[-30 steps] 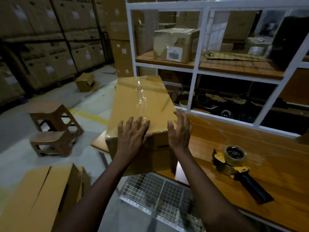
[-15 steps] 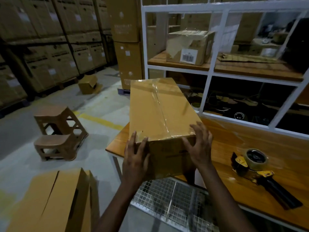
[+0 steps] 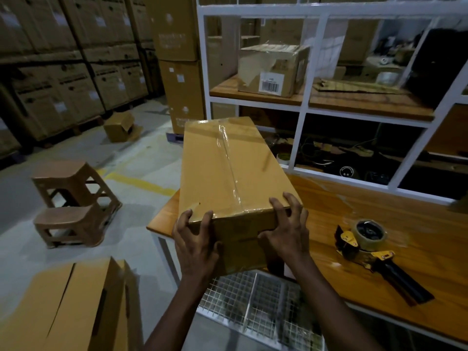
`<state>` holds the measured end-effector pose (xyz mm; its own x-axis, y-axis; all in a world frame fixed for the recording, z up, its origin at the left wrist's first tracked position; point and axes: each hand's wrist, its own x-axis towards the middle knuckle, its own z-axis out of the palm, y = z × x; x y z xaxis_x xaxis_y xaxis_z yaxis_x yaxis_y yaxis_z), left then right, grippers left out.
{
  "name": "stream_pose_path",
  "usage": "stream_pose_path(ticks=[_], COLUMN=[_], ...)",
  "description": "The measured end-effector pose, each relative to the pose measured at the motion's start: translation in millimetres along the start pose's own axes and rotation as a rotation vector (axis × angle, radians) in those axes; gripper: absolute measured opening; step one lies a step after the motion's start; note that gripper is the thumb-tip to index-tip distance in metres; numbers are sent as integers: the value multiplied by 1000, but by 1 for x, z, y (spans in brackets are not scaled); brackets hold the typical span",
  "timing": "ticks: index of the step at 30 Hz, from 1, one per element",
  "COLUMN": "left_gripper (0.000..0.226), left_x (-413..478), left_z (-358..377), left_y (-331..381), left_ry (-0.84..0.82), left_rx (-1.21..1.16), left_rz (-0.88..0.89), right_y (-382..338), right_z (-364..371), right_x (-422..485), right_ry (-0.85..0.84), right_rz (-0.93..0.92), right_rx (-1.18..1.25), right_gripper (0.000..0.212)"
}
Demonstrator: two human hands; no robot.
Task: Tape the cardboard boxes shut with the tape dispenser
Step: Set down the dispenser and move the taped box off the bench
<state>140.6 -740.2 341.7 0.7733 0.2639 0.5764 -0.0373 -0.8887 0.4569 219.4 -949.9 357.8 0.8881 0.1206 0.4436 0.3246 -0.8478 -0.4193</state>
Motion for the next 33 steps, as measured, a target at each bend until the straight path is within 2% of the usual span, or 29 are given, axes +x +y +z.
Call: stream_pose_path(ticks=[4,11,14,19,25,28,29,33], left_gripper=[58,70,67,77,83,60,59,70], left_x=[-17,-60,-84,-117,-149,-168,-173,-191], left_z=[-19,-58,-67,-66,-43,-25,-18,14], left_y=[21,95,138,231,350,405,421,485], left_ry=[76,145,163,245,172,116,101,50], left_rx=[23,31,28,-29,-197,-301,-322,-337], left_rz=[12,100,150,276,388,456,483,593], right_y=[3,26,53,114,207,251,265,316], right_z=[-23,-97,-137,-212,-316,-364,-377,-422], right_x=[-16,-61,-86,-127,-174,-200,-209,-252], right_ry=[28,151,231,370,453,469,476,499], right_rz=[-46,-101,-126,-129,-32,41,68,214], right_rx=[23,86,89,70,-17,-76,-93,-179], right_gripper=[102,102,99,93,95,96,97,104])
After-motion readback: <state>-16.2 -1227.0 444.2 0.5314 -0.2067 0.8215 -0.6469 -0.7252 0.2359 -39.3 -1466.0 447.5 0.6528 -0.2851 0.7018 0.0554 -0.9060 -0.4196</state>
